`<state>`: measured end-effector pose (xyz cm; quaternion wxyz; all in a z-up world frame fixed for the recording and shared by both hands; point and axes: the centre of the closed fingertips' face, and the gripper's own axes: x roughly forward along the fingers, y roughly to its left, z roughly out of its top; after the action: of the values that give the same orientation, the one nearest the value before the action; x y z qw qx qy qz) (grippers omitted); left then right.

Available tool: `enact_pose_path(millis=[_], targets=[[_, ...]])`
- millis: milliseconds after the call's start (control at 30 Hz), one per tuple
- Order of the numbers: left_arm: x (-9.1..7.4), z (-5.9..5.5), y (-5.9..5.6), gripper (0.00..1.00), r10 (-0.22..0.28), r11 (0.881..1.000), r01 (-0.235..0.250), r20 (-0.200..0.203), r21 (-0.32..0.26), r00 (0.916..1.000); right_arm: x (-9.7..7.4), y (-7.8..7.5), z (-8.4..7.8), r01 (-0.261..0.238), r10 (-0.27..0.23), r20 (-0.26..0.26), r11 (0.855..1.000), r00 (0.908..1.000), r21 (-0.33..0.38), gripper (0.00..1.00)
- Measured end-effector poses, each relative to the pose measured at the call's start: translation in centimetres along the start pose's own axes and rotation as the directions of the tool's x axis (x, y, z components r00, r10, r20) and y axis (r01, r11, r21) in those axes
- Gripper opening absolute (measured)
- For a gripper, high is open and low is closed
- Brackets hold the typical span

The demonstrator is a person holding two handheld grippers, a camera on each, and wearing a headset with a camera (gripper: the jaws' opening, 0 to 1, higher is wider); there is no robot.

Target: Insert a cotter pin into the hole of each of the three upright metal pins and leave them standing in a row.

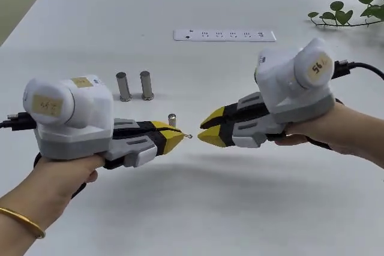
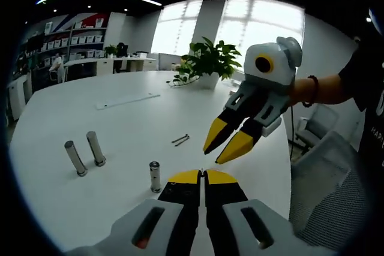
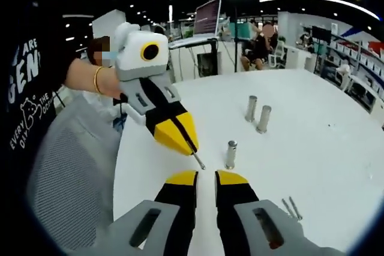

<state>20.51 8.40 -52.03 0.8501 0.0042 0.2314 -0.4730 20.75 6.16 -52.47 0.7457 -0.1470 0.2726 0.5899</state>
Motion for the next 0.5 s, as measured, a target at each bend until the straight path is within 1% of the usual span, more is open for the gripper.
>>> enact_pose_path(millis=[67,133,200,267,367,500], targets=[[0.0,-0.1,-0.1,0.0,-0.005,1.0,0.005,-0.004,0.021,1.0,0.0,0.2,-0.1,-0.018,0.018,0.007,1.0,0.9998,0.026,0.07],[0.0,-0.3,-0.3,0.0,-0.015,0.998,0.016,-0.008,0.068,0.9999,0.0,0.5,-0.2,-0.041,0.04,0.019,0.998,0.999,0.048,0.07],[0.0,-0.4,-0.6,0.0,-0.03,0.995,0.031,-0.014,0.091,0.9995,0.0,0.9,-0.3,-0.067,0.065,0.03,0.995,0.9974,0.078,0.07],[0.0,-0.4,-0.7,0.0,-0.039,0.994,0.04,-0.013,0.097,0.9991,0.0,0.9,-0.4,-0.075,0.072,0.034,0.993,0.9968,0.092,0.07],[0.0,-0.6,-0.9,0.0,-0.051,0.991,0.053,-0.02,0.125,0.9985,0.0,1.2,-0.7,-0.092,0.089,0.037,0.99,0.9954,0.104,0.08],[0.0,-0.5,-1.4,0.0,-0.079,0.988,0.079,-0.009,0.132,0.9968,0.2,1.9,-0.9,-0.131,0.126,0.043,0.983,0.9911,0.126,0.08]])
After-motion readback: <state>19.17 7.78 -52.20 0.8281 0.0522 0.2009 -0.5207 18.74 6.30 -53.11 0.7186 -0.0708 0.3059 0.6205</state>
